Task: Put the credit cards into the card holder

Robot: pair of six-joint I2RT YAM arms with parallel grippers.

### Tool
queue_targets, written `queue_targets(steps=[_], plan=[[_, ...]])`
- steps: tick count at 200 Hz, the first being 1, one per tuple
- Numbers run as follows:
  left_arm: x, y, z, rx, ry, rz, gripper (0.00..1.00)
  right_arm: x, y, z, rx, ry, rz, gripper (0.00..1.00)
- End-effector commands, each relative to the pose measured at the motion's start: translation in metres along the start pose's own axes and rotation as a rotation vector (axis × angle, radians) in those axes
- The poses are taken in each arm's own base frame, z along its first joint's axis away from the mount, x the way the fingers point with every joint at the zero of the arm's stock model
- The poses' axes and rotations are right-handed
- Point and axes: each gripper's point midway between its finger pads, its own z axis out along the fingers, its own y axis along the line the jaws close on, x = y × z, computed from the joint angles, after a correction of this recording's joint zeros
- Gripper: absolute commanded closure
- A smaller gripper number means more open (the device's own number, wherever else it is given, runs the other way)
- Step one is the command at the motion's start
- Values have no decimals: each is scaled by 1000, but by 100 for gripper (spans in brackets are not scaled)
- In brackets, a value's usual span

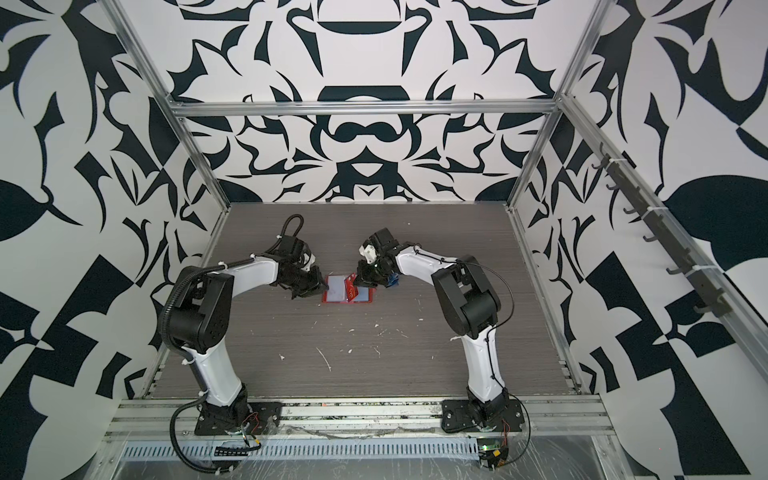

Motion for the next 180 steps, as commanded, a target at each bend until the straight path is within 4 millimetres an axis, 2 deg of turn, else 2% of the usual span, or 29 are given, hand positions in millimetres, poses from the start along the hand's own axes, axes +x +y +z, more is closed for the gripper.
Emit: queue_targets(steps=[1,119,180], plan=[[11,15,11,-50,53,-35,74,-4,16,1,-41,1,-11,100],[13,17,12,-56,58,-34,75,-20,21,11,-94,-47,21,100],[14,19,12,-60,60,-37,76,-18,11,19,-89,-55,36,100]])
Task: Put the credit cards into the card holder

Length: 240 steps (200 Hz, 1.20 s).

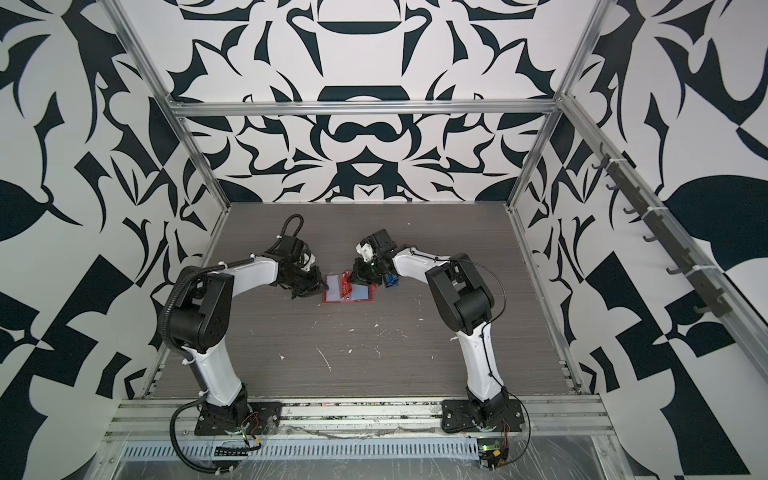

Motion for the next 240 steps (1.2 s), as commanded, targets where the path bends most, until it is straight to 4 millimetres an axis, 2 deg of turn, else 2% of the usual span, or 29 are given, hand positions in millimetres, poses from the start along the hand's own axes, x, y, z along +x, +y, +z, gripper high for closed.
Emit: queue_targets(steps=[1,50,76,107,126,198,240], plan=[[14,18,12,-61,58,-35,76,-1,1,3,-5,-15,-2,100],[14,16,11,-50,54,-39,77,14,-7,12,28,24,-10,100],[14,16,11,-42,52,-46,81,19,-8,14,53,37,-23,100],[15,16,11,-44,51,-49,81,19,-8,11,89,33,-41,78],[16,17,11,-45,52,-51,83,18,-6,7,135,31,-70,69],[17,17,13,-44,55,-52,84,9,9,-11,324,-15,-211,43],[17,17,13,-40,58,-52,84,0,4,-21,445,-54,-253,42]])
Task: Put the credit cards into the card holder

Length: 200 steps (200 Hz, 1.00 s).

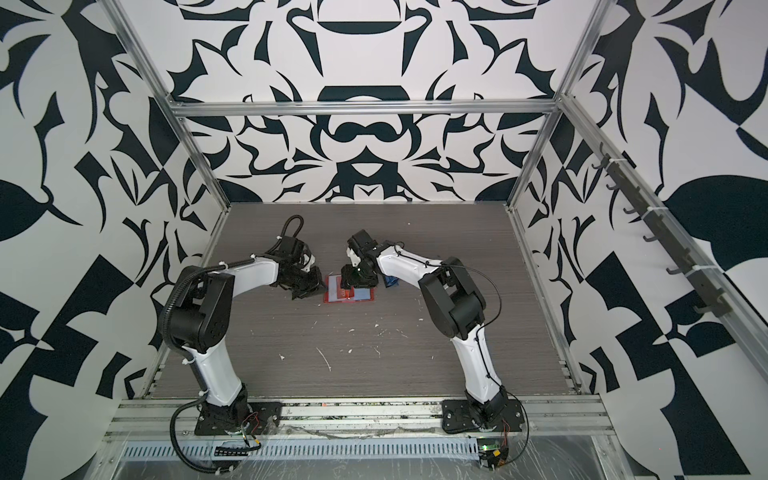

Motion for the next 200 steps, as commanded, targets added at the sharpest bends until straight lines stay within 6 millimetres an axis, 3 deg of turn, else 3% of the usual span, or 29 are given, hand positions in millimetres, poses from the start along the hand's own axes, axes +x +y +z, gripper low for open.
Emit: queue_targets(steps=[1,51,73,126,200], plan=[[17,16,12,-43,60,-36,84,-13,-4,-23,105,-56,-49,43],[16,15,11,-38,59,-33,84,-14,-23,-18,265,-39,-61,79],[16,15,12,-39,59,-33,84,-12,-26,-12,286,-19,-66,88],[15,15,12,-39,60,-33,84,-5,-30,2,315,32,-71,90],[15,15,12,-38,62,-32,84,2,3,20,99,73,-49,90]])
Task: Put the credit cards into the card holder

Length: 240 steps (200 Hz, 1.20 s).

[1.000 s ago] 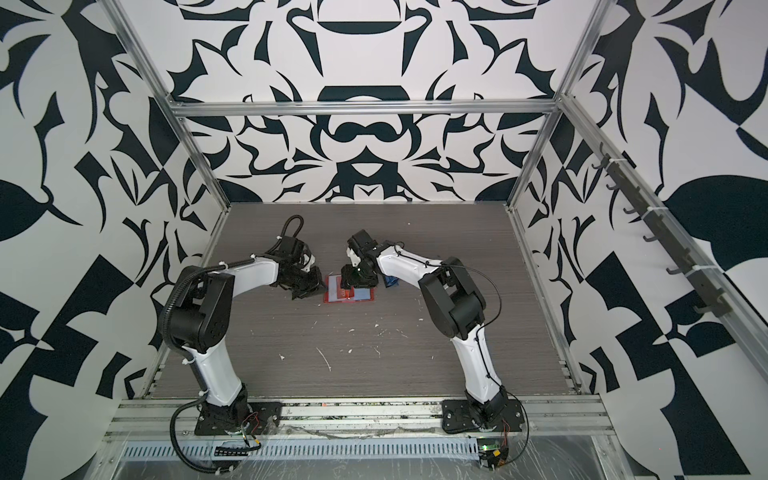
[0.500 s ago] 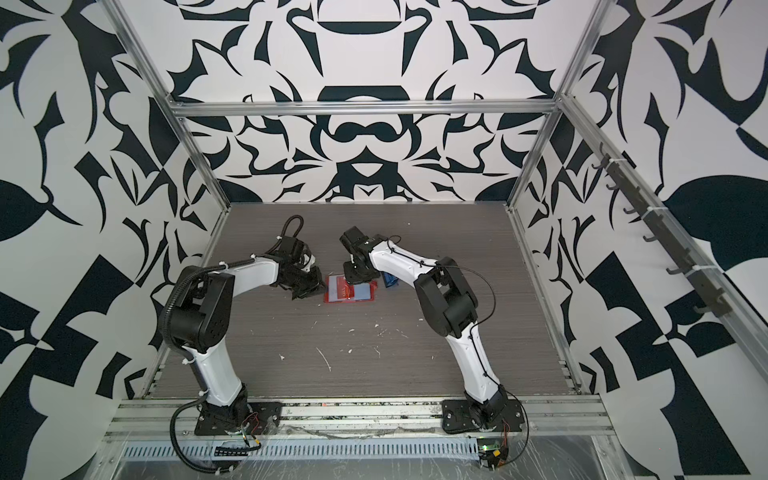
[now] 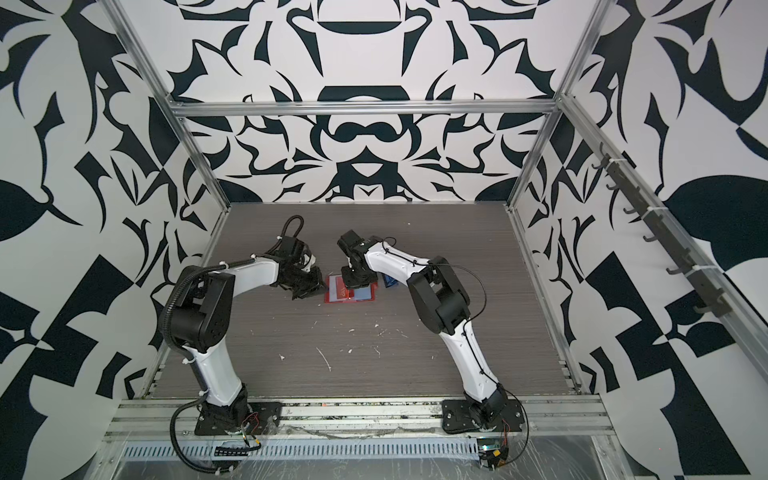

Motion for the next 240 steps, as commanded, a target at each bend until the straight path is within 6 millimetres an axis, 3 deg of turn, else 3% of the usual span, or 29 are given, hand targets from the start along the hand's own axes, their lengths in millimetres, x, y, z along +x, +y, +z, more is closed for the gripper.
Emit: queue_targets(steps=[1,58,90,127,154,182,209,240], plan=[[14,17,11,-51,54,-33,84,0,20,-1,-93,7,-2,90],[14,16,11,-49,51,-32,84,-2,36,-5,-208,-4,20,90],[10,13,5,-57,39,-18,82,-7,36,-23,-205,-66,9,90],[-4,4,-18,-88,-27,24,77,-11,10,-45,-83,-151,16,87],[-12,-4,-34,-123,-91,60,71,-3,-17,-45,-19,-149,57,87],[-10,-31,-35,-76,-96,132,69,9,-34,-38,3,-113,76,88],[0,-68,-21,65,-43,177,69,17,-42,-33,24,-94,81,89],[4,-91,-2,138,1,177,69,25,-45,-25,30,-58,81,89]])
